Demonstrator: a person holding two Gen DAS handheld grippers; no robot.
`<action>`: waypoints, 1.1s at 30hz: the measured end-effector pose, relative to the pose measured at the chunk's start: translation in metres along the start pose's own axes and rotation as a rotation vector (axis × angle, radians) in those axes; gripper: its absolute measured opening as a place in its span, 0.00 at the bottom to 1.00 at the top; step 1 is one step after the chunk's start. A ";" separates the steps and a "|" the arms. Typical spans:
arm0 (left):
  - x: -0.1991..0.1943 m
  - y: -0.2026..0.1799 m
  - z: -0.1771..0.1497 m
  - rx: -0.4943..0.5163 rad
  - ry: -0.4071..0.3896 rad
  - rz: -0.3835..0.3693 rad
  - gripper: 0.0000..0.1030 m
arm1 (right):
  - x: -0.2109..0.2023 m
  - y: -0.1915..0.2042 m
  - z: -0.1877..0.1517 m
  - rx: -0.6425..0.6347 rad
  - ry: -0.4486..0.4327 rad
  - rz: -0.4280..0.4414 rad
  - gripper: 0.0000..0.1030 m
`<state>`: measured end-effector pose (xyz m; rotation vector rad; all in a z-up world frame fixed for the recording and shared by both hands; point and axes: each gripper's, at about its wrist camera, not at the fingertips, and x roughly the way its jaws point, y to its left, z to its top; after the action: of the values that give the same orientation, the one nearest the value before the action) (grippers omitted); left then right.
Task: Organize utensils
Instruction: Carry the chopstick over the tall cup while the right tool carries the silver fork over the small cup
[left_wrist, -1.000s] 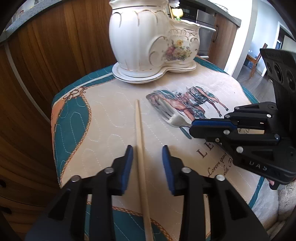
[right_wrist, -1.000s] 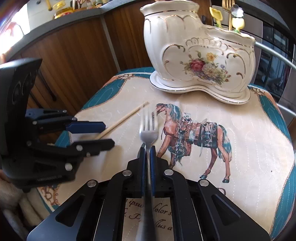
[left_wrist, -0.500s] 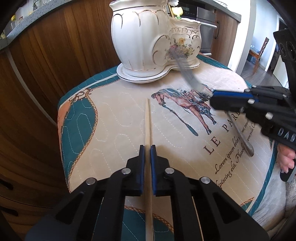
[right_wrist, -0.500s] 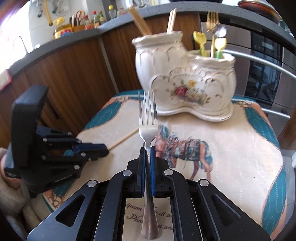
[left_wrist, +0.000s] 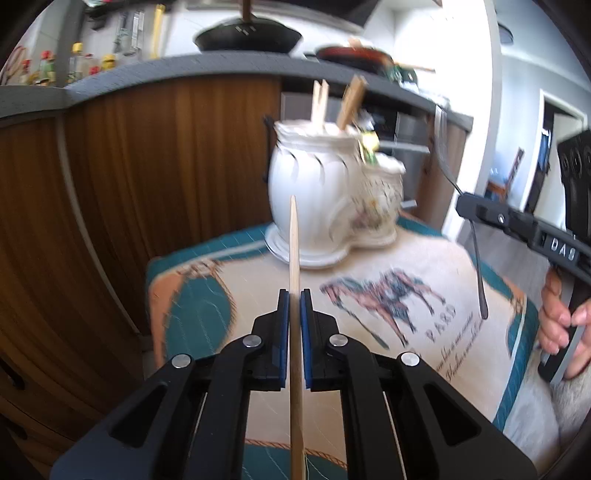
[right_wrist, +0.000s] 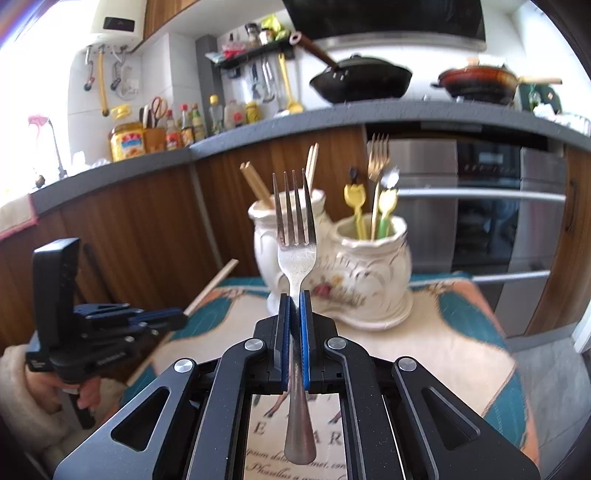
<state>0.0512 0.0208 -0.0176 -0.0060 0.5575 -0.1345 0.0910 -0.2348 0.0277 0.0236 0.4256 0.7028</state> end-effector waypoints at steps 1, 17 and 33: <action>-0.004 0.002 0.002 -0.011 -0.023 -0.003 0.06 | 0.002 0.000 0.001 0.000 -0.013 -0.011 0.06; -0.004 0.023 0.101 -0.104 -0.348 -0.081 0.06 | 0.028 -0.026 0.072 0.049 -0.238 -0.131 0.06; 0.049 0.021 0.174 -0.177 -0.474 -0.147 0.06 | 0.083 -0.062 0.105 0.124 -0.333 -0.146 0.06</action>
<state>0.1868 0.0300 0.1034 -0.2461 0.0933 -0.2189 0.2265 -0.2174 0.0829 0.2213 0.1490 0.5152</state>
